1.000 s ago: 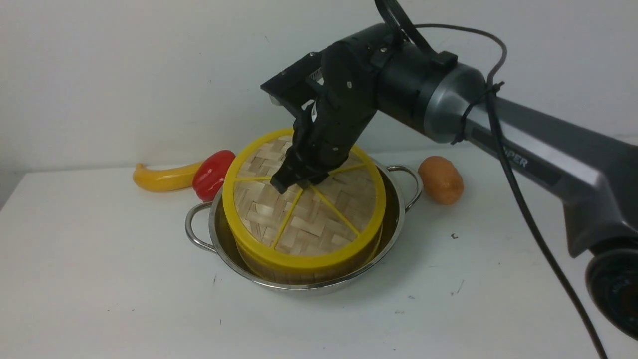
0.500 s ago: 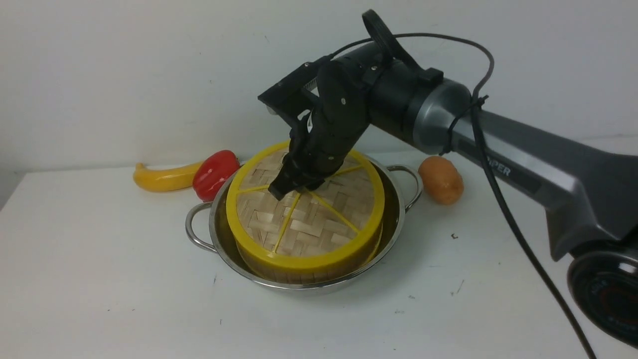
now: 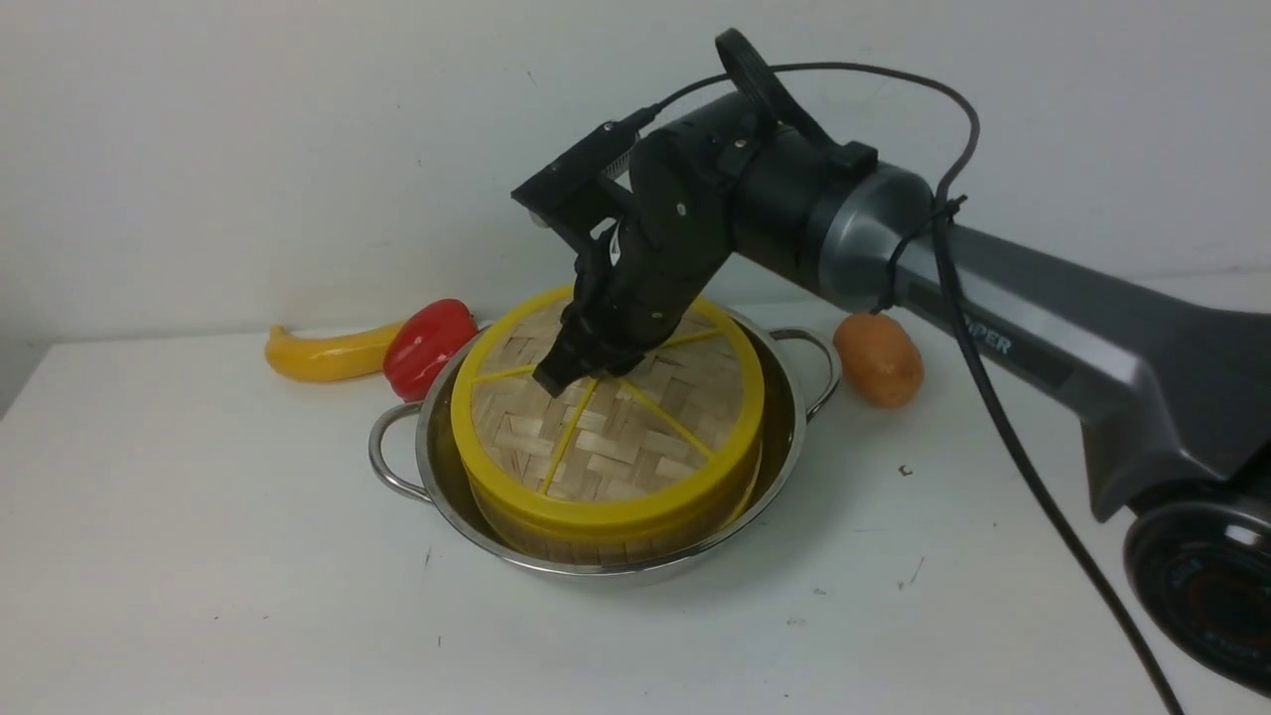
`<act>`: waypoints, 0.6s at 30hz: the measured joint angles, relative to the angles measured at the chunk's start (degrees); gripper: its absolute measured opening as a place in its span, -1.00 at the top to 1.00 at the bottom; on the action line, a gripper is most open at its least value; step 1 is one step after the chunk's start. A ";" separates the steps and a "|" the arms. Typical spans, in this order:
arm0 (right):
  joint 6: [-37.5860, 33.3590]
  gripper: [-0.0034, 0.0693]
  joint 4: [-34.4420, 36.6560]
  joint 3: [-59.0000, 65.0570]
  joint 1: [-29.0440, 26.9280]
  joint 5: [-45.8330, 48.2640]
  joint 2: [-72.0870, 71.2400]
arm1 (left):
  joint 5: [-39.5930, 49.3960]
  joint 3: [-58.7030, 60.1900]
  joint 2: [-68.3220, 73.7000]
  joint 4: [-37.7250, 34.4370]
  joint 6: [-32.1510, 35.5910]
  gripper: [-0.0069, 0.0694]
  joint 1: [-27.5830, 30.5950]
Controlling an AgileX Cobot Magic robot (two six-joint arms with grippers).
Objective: Place the steamer in the pot on the white table, and put the lid on the steamer.
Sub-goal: 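Place the bamboo steamer lid onto the steamer basket in the pot with the right gripper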
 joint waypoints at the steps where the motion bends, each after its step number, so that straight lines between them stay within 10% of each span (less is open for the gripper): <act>1: 0.00 0.52 -0.05 0.00 0.00 0.00 0.00 | 0.00 0.00 0.00 0.00 0.00 0.01 0.00; 18: 0.05 0.41 -0.11 -0.39 0.00 -1.83 0.92 | 0.54 0.00 0.00 0.00 0.00 0.01 0.00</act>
